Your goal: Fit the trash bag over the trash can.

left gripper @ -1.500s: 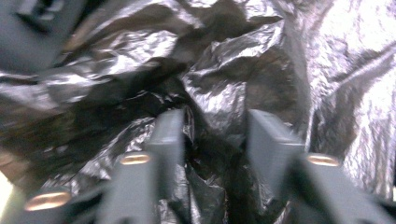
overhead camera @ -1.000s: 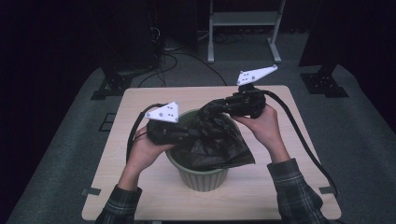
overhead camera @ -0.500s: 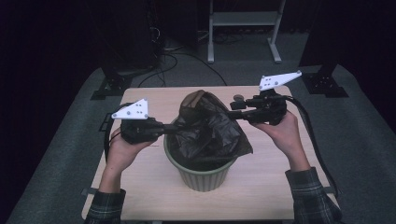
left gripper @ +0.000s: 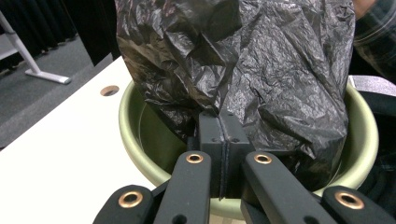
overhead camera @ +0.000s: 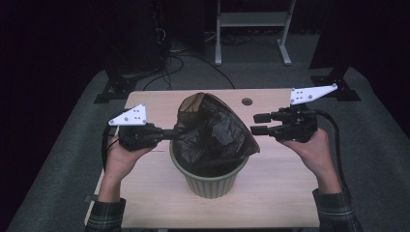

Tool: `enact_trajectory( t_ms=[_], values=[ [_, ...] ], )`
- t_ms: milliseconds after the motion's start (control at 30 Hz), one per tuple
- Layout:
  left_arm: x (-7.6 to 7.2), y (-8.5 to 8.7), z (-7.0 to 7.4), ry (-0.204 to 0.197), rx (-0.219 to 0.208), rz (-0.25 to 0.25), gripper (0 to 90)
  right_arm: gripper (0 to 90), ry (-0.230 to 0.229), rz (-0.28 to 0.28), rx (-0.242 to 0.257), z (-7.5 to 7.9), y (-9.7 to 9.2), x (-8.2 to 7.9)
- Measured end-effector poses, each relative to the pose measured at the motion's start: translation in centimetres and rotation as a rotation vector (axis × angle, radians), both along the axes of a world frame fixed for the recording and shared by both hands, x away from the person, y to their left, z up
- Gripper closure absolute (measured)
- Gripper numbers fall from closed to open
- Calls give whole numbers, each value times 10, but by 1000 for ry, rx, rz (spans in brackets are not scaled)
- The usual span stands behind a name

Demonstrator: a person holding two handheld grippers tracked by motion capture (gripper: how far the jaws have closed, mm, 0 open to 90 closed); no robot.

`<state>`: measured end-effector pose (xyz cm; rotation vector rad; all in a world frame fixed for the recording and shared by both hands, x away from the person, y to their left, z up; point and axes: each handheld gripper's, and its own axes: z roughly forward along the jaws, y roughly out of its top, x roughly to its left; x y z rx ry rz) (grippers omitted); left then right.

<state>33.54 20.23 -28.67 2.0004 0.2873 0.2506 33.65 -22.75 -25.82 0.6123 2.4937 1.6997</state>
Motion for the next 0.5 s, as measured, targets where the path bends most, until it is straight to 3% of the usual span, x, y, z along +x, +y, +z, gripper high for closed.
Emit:
enact_trajectory(
  t_ms=[400,500],
  values=[
    [-2,3,-6,9,-1,7,899,417,26,38,35,-5,4,-27],
    [-2,4,-6,11,-3,10,899,371,48,46,70,-12,3,-36]
  ],
)
